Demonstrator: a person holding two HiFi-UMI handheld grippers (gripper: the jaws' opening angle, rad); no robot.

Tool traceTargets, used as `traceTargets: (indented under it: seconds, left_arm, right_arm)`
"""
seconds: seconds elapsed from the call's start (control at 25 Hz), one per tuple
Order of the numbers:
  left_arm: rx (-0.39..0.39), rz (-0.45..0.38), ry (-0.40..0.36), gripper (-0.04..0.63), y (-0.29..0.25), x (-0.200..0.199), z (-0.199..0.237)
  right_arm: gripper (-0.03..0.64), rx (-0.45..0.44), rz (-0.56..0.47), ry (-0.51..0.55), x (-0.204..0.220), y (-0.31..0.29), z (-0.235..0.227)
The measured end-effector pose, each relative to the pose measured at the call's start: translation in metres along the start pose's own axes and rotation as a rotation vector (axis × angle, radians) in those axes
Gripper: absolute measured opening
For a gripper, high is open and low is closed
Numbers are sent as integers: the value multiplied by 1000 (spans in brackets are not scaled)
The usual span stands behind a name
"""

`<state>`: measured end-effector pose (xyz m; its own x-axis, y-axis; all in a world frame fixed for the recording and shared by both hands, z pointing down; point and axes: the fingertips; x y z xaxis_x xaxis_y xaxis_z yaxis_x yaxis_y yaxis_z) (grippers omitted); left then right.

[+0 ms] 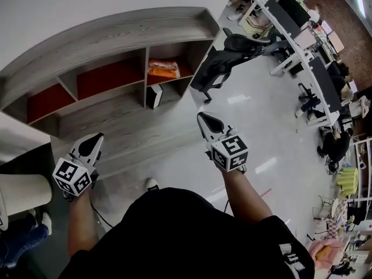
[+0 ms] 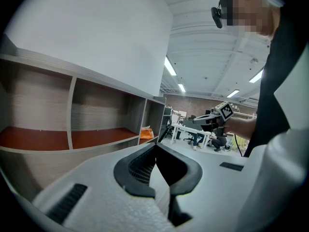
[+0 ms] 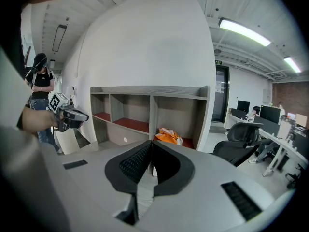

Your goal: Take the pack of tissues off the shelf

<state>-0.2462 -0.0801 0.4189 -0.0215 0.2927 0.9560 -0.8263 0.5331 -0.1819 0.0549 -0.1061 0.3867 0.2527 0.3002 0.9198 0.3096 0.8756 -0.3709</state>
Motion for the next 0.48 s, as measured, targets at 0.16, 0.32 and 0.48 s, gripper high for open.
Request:
traceTargets:
  seconds: [0.16, 0.32, 0.48]
  left_arm:
    - [2, -7, -2, 18, 2, 0, 6]
    - [-13, -10, -2, 18, 9, -2, 11]
    - [-24, -5, -5, 17, 13, -3, 7]
  right_arm:
    - [11, 3, 0, 6, -1, -4, 4]
    - [11, 3, -5, 12, -4, -5, 5]
    - [11, -2, -13, 4, -5, -5, 2]
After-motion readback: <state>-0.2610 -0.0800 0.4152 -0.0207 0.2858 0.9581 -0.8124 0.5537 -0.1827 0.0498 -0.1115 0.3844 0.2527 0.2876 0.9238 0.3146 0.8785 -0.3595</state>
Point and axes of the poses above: the fingertips, and each gripper's own axes: y backward along the fingers, z to its left, x out of its underside, and after that the axes turned 10 degrees about x, right-handed
